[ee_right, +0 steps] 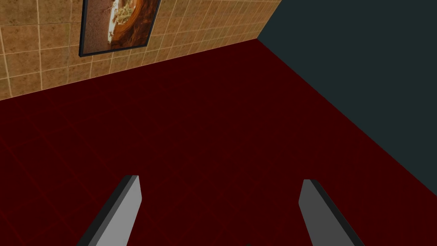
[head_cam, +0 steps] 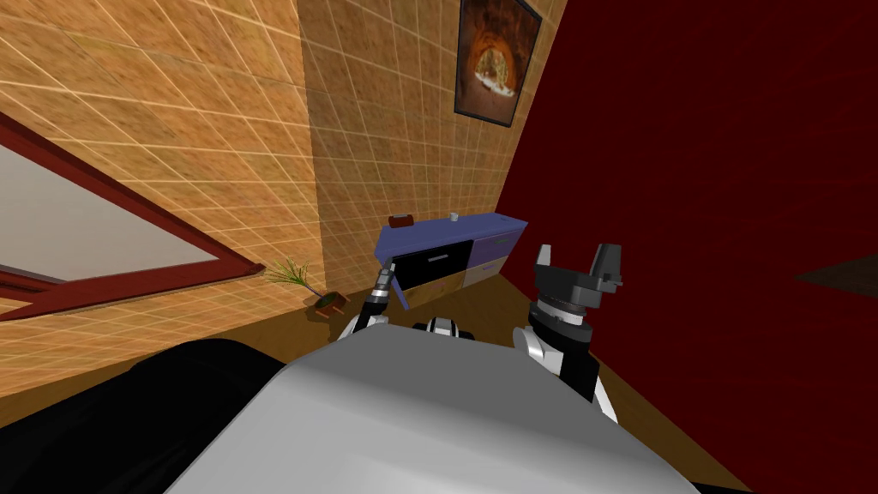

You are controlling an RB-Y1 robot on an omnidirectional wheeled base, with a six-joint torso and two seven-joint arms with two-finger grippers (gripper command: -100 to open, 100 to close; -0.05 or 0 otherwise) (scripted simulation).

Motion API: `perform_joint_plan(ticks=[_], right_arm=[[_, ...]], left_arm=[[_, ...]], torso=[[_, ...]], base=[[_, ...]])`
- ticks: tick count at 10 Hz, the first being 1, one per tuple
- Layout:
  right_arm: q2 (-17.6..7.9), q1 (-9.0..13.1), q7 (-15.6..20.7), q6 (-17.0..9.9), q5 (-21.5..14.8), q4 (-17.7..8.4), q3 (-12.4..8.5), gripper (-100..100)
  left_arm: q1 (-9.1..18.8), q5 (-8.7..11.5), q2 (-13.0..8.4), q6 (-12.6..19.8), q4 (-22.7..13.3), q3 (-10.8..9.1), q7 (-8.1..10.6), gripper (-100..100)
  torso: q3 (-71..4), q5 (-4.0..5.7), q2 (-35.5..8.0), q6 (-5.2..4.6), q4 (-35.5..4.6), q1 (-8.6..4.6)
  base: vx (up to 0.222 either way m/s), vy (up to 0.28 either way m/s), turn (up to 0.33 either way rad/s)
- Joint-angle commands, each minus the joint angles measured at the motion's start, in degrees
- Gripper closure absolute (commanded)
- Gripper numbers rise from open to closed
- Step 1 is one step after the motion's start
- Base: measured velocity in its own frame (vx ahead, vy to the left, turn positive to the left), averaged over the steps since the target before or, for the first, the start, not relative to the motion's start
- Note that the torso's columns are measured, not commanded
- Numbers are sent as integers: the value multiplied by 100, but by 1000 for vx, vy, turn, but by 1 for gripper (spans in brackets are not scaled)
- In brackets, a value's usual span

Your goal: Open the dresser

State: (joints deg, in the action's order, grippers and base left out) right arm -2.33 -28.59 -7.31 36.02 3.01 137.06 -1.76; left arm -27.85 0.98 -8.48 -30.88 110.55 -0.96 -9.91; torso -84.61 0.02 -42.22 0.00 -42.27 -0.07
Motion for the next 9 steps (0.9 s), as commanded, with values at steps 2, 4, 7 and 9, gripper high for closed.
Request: perform_joint_plan(ticks=[2, 4, 7, 9], right_arm=[[0, 0, 0, 0, 0, 0, 0, 0], [0, 0, 0, 0, 0, 0, 0, 0], [0, 0, 0, 0, 0, 0, 0, 0], [0, 0, 0, 0, 0, 0, 0, 0]], left_arm=[[86, 28, -20, -51, -422, -119, -17, -100], [125, 43, -37, -70, -626, -182, -22, -100], [185, 67, -67, -100, -935, -278, -30, -100], [250, 93, -97, -134, -1273, -383, -39, -100]], torso=[[1, -1, 0, 0, -1, 4], [7, -1, -11, 0, -3, 4], [-1, -3, 2, 0, 0, 10], [8, -3, -12, 0, -4, 10]], base=[[108, -99, 45], [81, -115, 48], [105, -99, 45], [92, -114, 71]])
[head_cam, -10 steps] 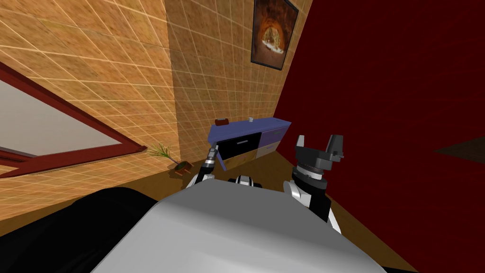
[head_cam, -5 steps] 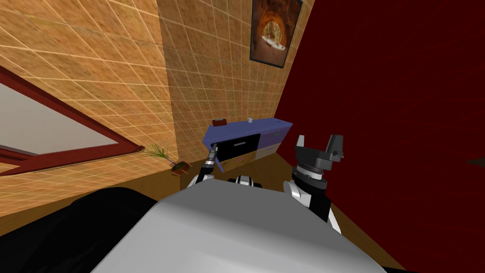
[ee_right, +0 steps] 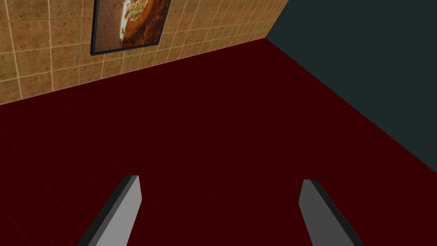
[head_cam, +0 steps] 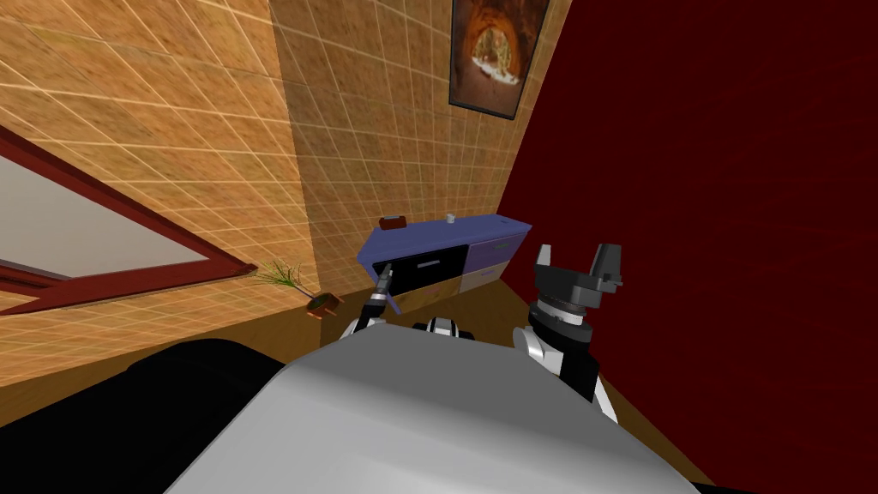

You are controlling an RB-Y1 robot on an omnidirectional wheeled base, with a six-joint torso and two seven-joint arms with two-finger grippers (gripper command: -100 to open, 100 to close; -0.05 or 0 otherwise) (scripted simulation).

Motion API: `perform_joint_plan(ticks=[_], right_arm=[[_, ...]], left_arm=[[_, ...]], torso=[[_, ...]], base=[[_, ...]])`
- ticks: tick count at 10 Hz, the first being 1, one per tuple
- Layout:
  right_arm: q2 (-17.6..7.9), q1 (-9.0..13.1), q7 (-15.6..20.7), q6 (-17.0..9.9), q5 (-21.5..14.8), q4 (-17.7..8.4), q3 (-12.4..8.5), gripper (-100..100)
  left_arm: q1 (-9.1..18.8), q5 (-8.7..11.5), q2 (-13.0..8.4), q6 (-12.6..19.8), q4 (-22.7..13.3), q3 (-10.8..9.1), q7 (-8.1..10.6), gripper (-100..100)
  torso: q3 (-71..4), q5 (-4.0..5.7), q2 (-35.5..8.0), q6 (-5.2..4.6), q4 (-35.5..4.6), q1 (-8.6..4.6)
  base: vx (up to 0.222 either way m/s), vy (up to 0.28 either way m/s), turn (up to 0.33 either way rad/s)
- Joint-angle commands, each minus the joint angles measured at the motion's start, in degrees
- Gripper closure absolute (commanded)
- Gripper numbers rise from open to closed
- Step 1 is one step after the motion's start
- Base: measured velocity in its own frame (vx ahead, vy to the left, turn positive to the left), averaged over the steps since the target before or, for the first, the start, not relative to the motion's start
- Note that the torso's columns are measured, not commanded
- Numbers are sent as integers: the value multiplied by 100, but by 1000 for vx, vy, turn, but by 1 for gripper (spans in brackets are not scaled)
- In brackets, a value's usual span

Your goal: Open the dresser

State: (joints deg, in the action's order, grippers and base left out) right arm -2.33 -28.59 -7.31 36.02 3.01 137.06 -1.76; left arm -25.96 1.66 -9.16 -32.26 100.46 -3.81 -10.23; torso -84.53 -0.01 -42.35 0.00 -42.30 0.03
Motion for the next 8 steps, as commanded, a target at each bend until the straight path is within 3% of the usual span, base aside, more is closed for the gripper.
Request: perform_joint_plan(ticks=[1, 8], right_arm=[[0, 0, 0, 0, 0, 0, 0, 0], [0, 0, 0, 0, 0, 0, 0, 0]], left_arm=[[84, 35, -31, -7, -385, -136, -10, -100], [260, 107, 171, -102, -1305, -425, -36, -100]], torso=[[-4, 4, 9, 1, 2, -14], [-4, 1, 5, 0, 2, -1]], base=[[148, -153, 88], [122, -145, 58]])
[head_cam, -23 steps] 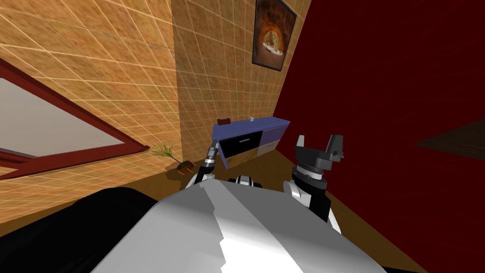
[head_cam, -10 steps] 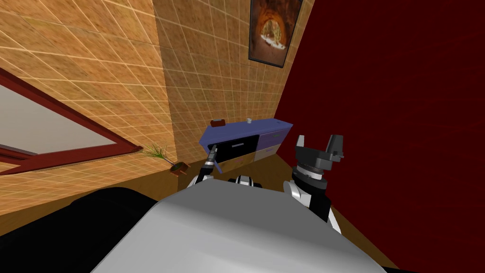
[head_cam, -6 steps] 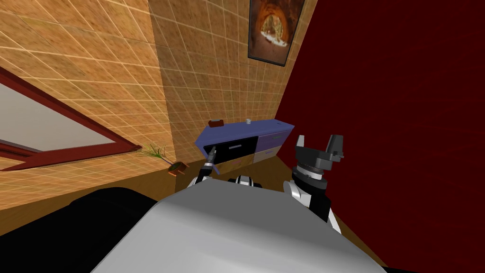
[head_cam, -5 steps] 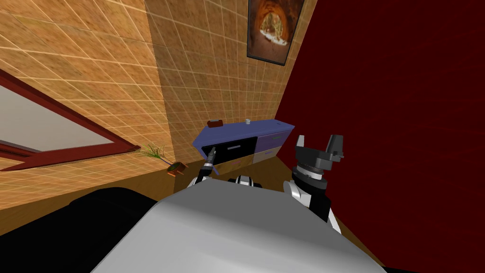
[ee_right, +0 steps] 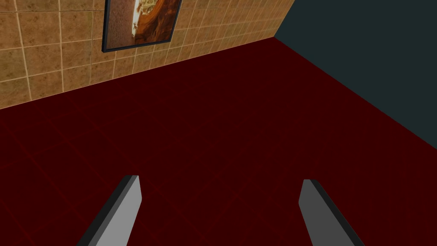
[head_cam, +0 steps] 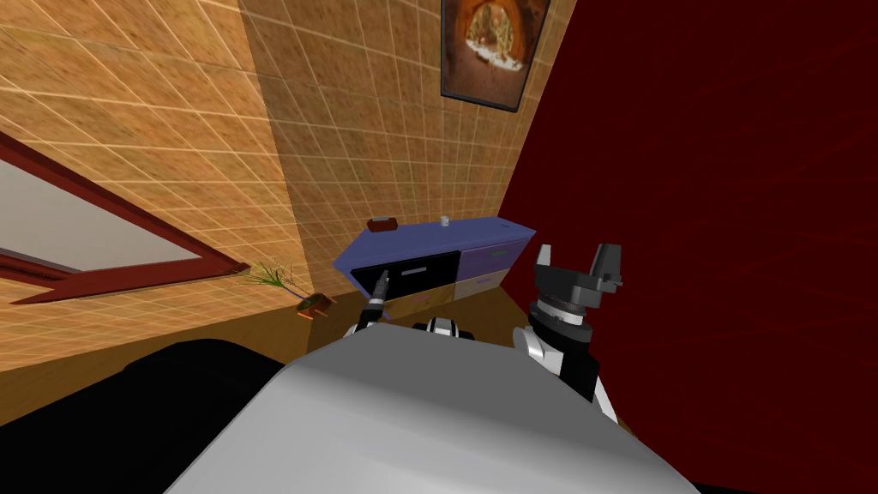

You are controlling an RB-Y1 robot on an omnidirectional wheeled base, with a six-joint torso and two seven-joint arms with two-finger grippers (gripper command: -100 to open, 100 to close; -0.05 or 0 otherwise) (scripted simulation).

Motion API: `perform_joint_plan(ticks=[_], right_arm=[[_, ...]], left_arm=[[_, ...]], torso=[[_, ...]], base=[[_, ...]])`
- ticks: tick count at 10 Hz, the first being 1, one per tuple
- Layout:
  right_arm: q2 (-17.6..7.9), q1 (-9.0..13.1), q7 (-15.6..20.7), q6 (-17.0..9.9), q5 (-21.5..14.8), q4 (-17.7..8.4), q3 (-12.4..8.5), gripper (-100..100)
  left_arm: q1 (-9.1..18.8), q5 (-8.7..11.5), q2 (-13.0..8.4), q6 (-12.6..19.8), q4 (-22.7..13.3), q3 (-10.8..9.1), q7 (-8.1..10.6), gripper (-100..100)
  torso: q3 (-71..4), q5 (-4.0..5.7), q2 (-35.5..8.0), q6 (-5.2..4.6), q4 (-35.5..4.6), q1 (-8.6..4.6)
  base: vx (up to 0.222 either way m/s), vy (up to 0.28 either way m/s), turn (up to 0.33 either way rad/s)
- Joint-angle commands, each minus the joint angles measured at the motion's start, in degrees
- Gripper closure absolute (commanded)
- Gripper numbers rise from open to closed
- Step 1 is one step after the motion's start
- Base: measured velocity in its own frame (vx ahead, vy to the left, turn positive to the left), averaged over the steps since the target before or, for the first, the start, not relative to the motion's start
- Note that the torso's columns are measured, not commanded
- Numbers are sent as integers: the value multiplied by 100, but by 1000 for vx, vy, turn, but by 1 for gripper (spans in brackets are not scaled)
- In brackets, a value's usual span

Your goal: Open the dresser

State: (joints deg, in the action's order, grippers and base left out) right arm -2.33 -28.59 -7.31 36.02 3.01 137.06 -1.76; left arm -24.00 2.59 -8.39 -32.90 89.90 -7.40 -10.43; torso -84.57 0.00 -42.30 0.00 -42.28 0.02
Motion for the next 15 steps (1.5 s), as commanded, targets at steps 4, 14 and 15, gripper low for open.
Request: perform_joint_plan(ticks=[4, 14, 15], right_arm=[[-1, 1, 0, 0, 0, 0, 0, 0], [-1, 1, 0, 0, 0, -1, -1, 0], [-1, 1, 0, 0, 0, -1, -1, 0]], left_arm=[[147, 47, 499, -84, -680, -203, -29, -100], [315, 73, 950, 2, -878, -308, -55, 100], [230, 68, 956, -67, -869, -278, -35, 100]], torso=[[3, -1, -2, 0, -2, 0], [-1, 1, 3, 1, 1, -6], [0, 2, 1, 1, 0, -8]], base=[[76, -95, 46], [29, -38, 11], [3, -11, 10]])
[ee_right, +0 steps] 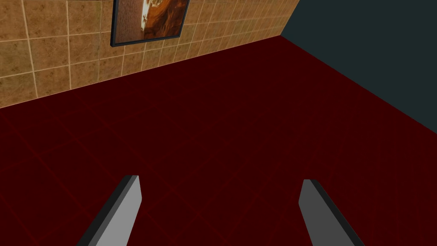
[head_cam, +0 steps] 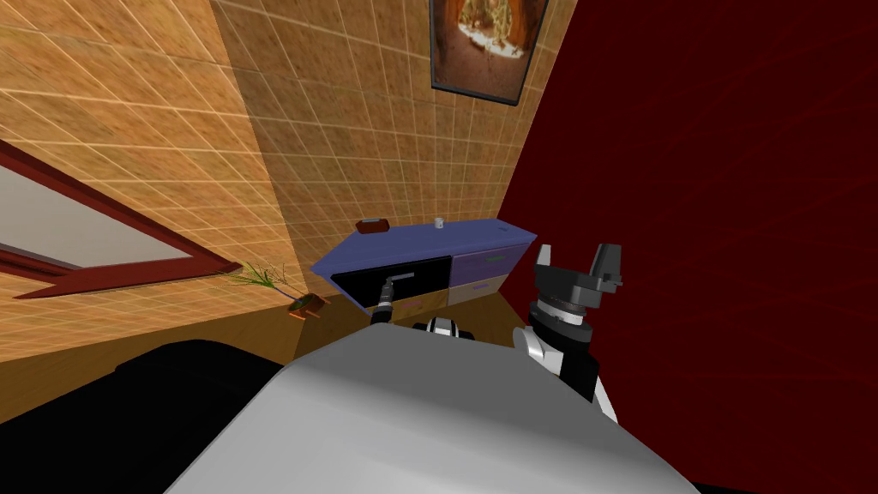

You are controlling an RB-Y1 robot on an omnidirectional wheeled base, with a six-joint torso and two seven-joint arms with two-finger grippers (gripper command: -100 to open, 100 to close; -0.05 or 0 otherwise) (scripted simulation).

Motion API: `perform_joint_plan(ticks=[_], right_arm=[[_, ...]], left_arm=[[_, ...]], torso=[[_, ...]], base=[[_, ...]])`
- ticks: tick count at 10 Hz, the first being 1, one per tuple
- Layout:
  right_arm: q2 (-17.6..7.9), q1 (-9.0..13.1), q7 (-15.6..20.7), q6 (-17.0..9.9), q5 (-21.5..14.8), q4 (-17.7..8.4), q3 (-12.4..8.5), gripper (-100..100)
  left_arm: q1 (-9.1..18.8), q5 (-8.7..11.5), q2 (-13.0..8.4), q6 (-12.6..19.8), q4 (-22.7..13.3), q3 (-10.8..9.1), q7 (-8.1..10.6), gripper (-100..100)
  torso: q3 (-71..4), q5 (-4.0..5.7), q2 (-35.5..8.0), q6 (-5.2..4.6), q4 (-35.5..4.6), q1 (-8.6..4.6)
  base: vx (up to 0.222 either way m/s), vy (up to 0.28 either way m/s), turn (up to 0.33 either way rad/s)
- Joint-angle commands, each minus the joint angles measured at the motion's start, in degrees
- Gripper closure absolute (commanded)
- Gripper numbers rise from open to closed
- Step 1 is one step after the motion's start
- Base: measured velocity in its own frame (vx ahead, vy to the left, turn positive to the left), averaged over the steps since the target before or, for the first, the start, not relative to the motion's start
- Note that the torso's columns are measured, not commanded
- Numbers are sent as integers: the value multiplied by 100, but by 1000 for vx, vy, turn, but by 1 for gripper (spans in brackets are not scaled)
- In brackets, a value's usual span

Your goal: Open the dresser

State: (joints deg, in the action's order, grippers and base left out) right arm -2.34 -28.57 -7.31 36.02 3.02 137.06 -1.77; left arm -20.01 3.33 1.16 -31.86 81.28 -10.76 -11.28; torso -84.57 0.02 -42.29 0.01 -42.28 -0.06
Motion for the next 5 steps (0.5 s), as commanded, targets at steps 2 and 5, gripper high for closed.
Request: perform_joint_plan(ticks=[2, 5], right_arm=[[0, 0, 0, 0, 0, 0, 0, 0], [0, 0, 0, 0, 0, 0, 0, 0]], left_arm=[[-144, -12, -217, -110, 89, 58, 30, -100], [-143, -12, -655, -82, 81, 60, 33, -100]], torso=[[-12, -12, 23, -2, 10, 27], [-6, 4, 13, 9, -5, 30]], base=[[-7, -10, 1], [-7, -11, -9]])
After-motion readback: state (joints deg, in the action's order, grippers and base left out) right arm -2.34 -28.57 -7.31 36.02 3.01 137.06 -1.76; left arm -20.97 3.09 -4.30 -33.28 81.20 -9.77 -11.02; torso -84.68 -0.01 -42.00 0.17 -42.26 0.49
